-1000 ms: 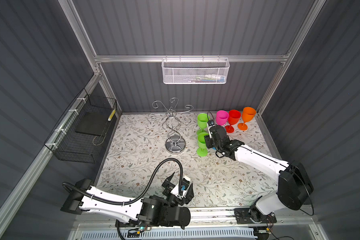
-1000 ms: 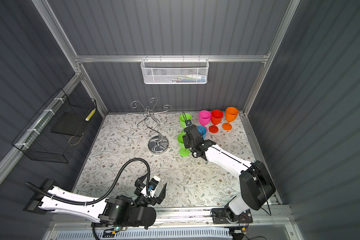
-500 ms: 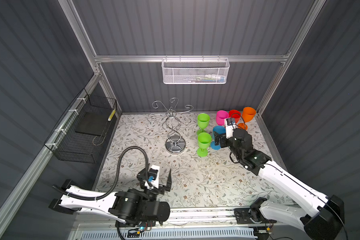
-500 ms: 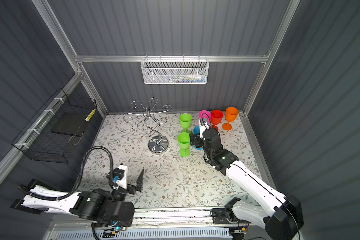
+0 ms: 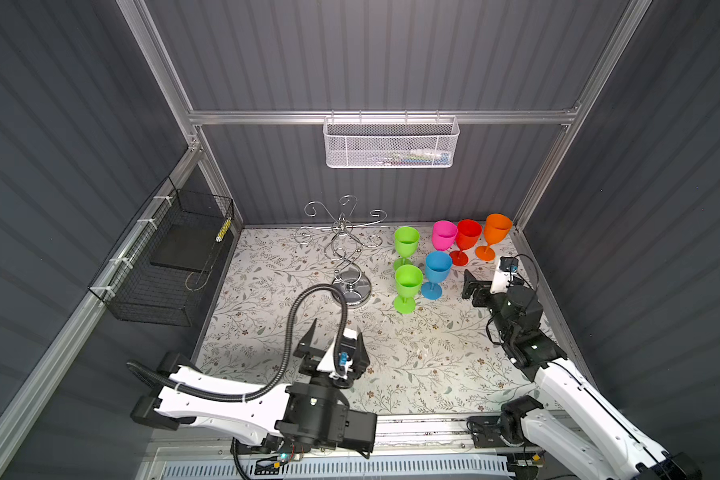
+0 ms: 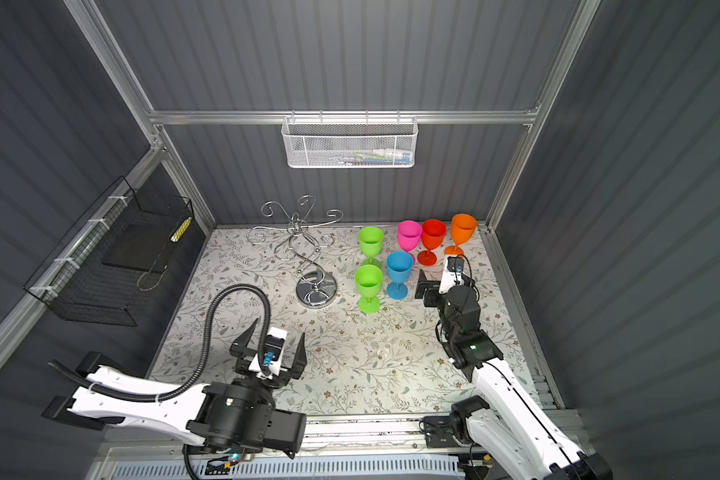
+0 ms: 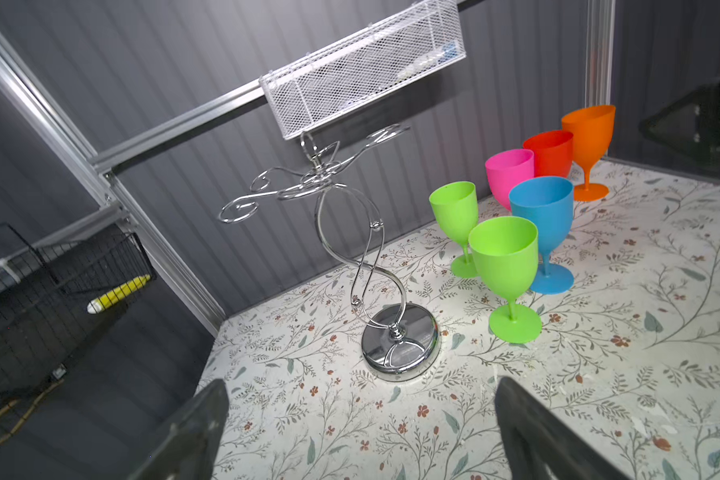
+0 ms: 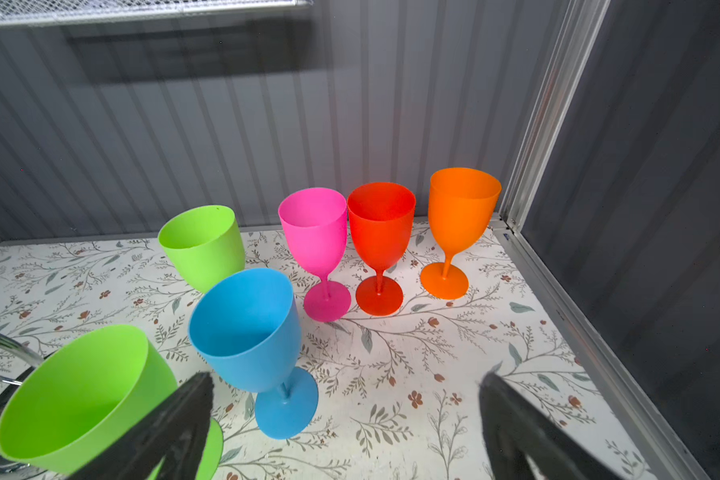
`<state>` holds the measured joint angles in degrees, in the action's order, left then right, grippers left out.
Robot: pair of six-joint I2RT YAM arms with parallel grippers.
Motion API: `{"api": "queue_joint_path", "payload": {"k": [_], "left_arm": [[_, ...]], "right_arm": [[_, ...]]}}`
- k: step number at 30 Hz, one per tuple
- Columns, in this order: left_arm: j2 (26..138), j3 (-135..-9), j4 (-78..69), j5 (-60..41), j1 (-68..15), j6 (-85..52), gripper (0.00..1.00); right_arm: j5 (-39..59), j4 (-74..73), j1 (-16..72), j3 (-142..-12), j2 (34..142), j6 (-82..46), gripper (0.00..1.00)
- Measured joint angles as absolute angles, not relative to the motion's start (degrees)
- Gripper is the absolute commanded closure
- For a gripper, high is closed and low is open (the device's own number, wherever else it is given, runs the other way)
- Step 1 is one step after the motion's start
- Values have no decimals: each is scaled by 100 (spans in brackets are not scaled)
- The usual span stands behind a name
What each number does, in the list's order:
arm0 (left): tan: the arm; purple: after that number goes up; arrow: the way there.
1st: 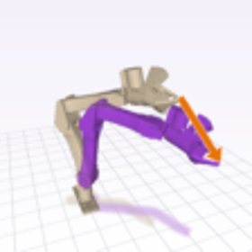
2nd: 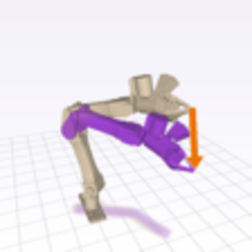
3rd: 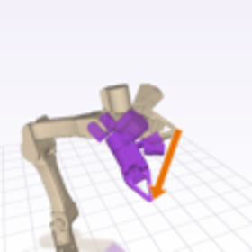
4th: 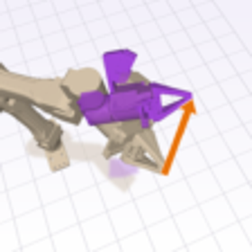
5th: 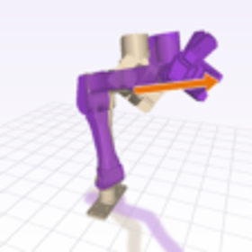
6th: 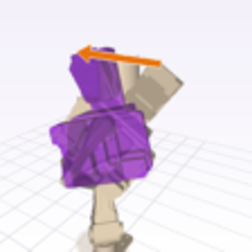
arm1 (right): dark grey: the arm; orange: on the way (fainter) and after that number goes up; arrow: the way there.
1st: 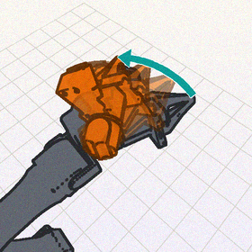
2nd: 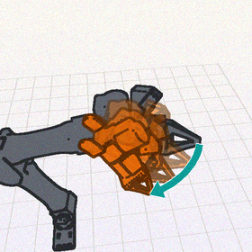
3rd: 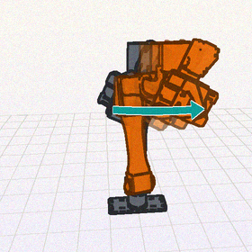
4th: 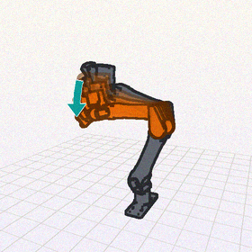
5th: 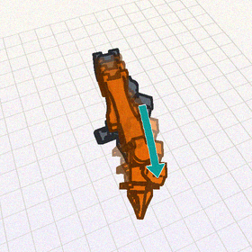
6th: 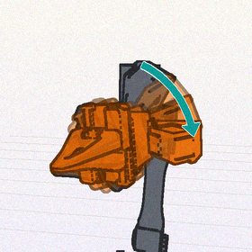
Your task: Take the wine glass off the wine glass rack
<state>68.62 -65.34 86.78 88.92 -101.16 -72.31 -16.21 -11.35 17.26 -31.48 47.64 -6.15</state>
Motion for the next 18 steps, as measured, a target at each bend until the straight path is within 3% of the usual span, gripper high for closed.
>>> {"api": "queue_joint_path", "payload": {"k": [6,18], "left_arm": [[6882,-7439,9194,8890,-10027,-6925,0],[7673,-11616,9218,8906,-10044,-5741,0]], "right_arm": [[-1466,-1258,1577,-3151,4845,-637,1],[-1192,-1100,1387,-3428,4842,-596,1]]}}
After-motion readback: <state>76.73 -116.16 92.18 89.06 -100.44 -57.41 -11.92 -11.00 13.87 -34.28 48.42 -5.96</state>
